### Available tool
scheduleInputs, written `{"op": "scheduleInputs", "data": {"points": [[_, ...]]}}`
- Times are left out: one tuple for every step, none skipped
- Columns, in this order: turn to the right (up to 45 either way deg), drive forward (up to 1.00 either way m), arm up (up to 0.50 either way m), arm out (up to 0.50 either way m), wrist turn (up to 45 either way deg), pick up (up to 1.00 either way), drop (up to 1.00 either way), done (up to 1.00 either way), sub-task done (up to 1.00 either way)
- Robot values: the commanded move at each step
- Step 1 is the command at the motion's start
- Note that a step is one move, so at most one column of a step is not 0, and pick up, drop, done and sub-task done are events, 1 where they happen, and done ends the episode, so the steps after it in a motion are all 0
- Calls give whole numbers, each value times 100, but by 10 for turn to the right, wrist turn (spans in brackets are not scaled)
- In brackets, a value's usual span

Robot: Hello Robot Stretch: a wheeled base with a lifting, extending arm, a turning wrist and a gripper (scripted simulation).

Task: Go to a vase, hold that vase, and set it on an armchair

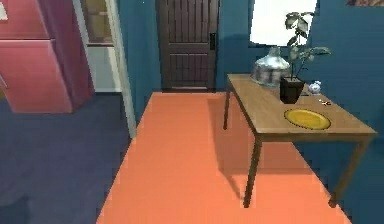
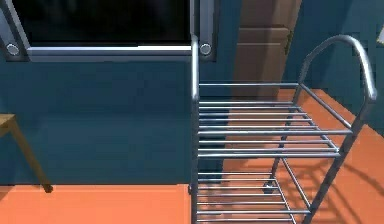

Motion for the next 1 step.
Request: {"op": "scheduleInputs", "data": {"points": [[0, 50, 0, 0, 0, 0, 0, 0, 0]]}}
